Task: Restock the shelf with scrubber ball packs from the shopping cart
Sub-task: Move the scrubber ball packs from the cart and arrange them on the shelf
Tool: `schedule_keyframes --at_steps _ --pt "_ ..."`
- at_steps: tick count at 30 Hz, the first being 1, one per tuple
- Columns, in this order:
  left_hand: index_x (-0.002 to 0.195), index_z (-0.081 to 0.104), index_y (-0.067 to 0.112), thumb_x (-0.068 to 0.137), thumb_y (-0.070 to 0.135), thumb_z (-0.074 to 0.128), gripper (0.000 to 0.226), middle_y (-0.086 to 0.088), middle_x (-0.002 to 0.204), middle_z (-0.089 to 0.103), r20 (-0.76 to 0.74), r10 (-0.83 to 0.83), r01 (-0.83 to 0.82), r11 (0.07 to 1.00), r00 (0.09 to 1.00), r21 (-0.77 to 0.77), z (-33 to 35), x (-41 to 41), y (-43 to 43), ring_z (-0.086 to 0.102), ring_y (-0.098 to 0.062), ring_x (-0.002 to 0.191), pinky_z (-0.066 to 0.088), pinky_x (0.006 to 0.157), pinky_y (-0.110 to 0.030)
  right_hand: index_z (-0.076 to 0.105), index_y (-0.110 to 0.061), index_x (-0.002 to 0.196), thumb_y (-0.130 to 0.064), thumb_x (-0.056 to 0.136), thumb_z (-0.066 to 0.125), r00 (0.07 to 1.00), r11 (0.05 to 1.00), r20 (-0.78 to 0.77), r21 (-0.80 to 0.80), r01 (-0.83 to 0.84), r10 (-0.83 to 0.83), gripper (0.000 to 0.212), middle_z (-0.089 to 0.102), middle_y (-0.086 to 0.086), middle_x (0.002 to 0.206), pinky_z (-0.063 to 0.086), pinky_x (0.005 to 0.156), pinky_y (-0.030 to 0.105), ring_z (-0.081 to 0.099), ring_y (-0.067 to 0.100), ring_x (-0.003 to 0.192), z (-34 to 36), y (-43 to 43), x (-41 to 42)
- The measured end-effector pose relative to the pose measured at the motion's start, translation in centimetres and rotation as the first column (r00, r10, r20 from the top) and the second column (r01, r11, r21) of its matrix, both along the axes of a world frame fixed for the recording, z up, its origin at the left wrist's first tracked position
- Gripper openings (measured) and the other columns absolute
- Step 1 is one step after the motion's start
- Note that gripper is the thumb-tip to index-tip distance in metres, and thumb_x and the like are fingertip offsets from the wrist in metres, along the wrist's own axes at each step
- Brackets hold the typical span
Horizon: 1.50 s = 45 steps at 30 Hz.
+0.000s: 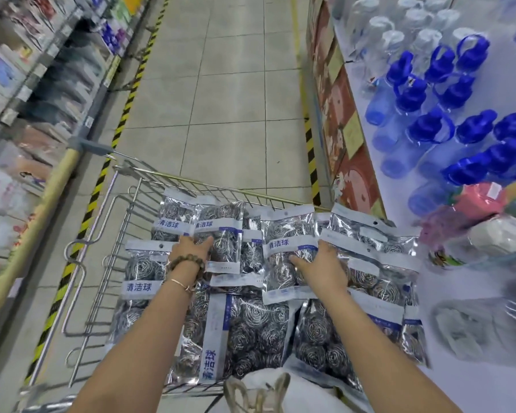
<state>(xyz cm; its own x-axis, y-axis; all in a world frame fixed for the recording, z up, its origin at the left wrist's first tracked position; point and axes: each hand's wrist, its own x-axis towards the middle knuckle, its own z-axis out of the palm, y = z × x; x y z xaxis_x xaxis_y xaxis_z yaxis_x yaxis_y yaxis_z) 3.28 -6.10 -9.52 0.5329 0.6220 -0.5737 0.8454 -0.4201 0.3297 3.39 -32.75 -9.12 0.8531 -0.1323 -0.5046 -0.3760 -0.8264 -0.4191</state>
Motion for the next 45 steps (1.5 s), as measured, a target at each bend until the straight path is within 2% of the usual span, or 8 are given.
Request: schedule_keyframes --at_steps 8,14,17,20,26,29,35,45 --pt "0.133 0.036 0.006 0.058 0.066 0.07 0.101 -0.017 0.12 0.054 -0.026 0.046 -0.049 0.989 0.999 -0.142 0.0 1.8 1.0 0.059 -0.031 0.094 0.052 0.079 -0.04 0.043 -0.002 0.127 -0.047 0.074 0.074 0.972 0.969 -0.092 0.101 0.225 -0.216 0.075 0.05 -0.004 0.066 0.036 0.045 0.024 0.044 0.008 0.051 0.1 1.4 -0.8" --pt "0.129 0.044 0.007 0.036 0.072 0.074 0.117 -0.014 0.128 0.052 0.059 -0.012 0.029 0.954 0.998 -0.3 -0.6 1.9 1.8 0.054 -0.033 0.112 0.048 0.09 -0.047 0.038 -0.009 0.136 -0.041 0.071 0.077 0.955 0.936 -0.082 0.19 0.295 -0.284 0.082 0.06 0.005 0.121 0.05 0.084 0.035 0.06 0.022 0.101 0.0 1.8 -2.0" --pt "0.135 0.036 0.005 0.07 0.041 0.075 0.085 -0.015 0.139 0.042 0.154 -0.043 0.083 0.961 0.987 -0.262 0.9 0.8 1.0 0.043 -0.033 0.125 0.042 0.098 -0.046 0.04 -0.01 0.135 -0.034 0.075 0.076 0.942 0.913 -0.048 0.234 0.334 -0.332 0.074 0.062 0.007 0.117 0.048 0.073 0.029 0.061 0.021 0.093 0.5 1.9 -3.0" --pt "0.14 0.031 0.008 0.073 0.036 0.073 0.084 -0.012 0.143 0.036 0.205 -0.107 0.164 0.945 0.973 -0.282 1.1 0.1 0.6 0.036 -0.031 0.13 0.038 0.102 -0.048 0.047 -0.013 0.122 -0.029 0.078 0.074 0.924 0.886 0.011 0.287 0.364 -0.383 0.054 0.061 0.0 0.108 0.042 0.074 0.029 0.054 0.009 0.077 1.2 1.9 -4.2" --pt "0.141 0.026 0.008 0.077 0.031 0.071 0.081 -0.011 0.148 0.029 0.325 -0.22 0.323 0.894 0.92 -0.31 2.4 -0.2 -1.6 0.032 -0.029 0.133 0.033 0.104 -0.046 0.031 -0.01 0.142 -0.034 0.078 0.072 0.826 0.811 0.129 0.322 0.489 -0.549 0.08 0.053 0.006 0.131 0.041 0.092 0.033 0.052 0.018 0.107 2.3 0.6 -7.1" --pt "0.142 0.023 0.01 0.078 0.029 0.07 0.082 -0.009 0.149 0.027 0.369 -0.281 0.407 0.853 0.886 -0.327 2.9 0.0 -4.0 0.03 -0.028 0.134 0.031 0.104 -0.045 0.037 -0.012 0.138 -0.033 0.079 0.072 0.765 0.772 0.184 0.329 0.544 -0.617 0.071 0.056 -0.005 0.112 0.041 0.085 0.03 0.052 0.013 0.102 2.8 -0.8 -8.7" --pt "0.119 0.046 0.018 0.074 0.029 0.073 0.054 0.001 0.119 0.057 0.444 -0.387 0.564 0.728 0.808 -0.39 3.4 -0.4 -9.8 0.054 -0.019 0.107 0.044 0.093 -0.039 0.045 -0.017 0.131 -0.033 0.08 0.071 0.612 0.674 0.282 0.322 0.665 -0.739 0.059 0.057 -0.006 0.103 0.04 0.077 0.03 0.054 0.016 0.095 3.9 -4.1 -12.6" --pt "0.106 0.045 0.023 0.078 0.028 0.07 0.038 0.008 0.102 0.056 0.54 -0.554 0.764 0.558 0.634 -0.324 4.5 -5.6 -21.2 0.054 -0.013 0.092 0.042 0.08 -0.027 0.047 -0.017 0.129 -0.028 0.084 0.067 0.353 0.474 0.357 0.352 0.807 -0.865 0.05 0.056 -0.011 0.096 0.037 0.073 0.026 0.054 0.013 0.09 4.1 -10.7 -22.7"
